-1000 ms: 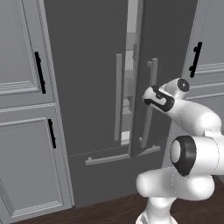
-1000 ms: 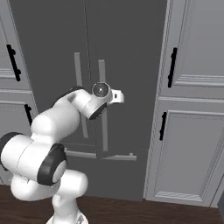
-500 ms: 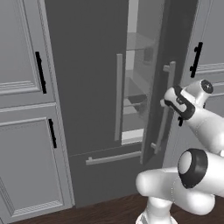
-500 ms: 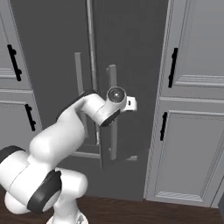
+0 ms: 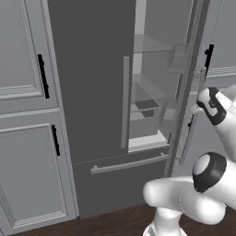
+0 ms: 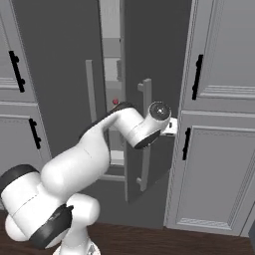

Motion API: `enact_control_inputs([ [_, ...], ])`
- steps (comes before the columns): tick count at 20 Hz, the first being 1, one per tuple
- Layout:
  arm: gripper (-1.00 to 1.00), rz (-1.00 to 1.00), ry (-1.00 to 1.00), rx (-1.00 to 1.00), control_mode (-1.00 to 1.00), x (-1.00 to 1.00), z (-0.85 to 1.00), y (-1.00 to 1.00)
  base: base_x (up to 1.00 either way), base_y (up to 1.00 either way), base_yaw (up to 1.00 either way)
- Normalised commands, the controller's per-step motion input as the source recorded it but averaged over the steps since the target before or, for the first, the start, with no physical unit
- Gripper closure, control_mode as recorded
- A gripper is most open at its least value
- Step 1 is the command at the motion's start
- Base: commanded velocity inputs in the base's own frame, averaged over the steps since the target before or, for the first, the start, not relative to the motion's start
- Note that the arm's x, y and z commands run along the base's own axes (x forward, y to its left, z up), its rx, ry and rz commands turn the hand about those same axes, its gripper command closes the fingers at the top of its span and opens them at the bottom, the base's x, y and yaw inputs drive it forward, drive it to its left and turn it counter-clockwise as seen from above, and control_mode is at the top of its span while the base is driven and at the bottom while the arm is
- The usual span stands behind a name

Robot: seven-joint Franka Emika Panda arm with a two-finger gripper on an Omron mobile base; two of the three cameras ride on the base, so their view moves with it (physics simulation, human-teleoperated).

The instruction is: Take the strawberry from the fridge and place it on top of the pancake, located on the dining counter.

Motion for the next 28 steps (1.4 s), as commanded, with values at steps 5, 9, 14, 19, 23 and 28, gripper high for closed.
enact_control_inputs([
  [5,-1.0,-0.02,0.03,0.06,-1.0,-0.2,0.03,-0.74,0.0,0.0,0.0],
  [9,-1.0,-0.1,-0.02,0.02,-1.0,-0.64,0.32,-0.26,0.0,0.0,0.0],
  [14,-1.0,-0.27,-0.12,0.04,-1.0,-1.0,0.33,-0.13,0.0,0.0,0.0],
  [19,-1.0,-0.22,-0.13,-0.21,-1.0,-0.86,0.38,0.6,0.0,0.0,0.0],
  [23,-1.0,-0.12,0.07,-0.56,-1.0,-0.33,0.26,1.0,0.0,0.0,0.0],
  [28,-1.0,-0.11,0.28,-0.67,-1.0,-0.04,0.02,1.0,0.0,0.0,0.0],
])
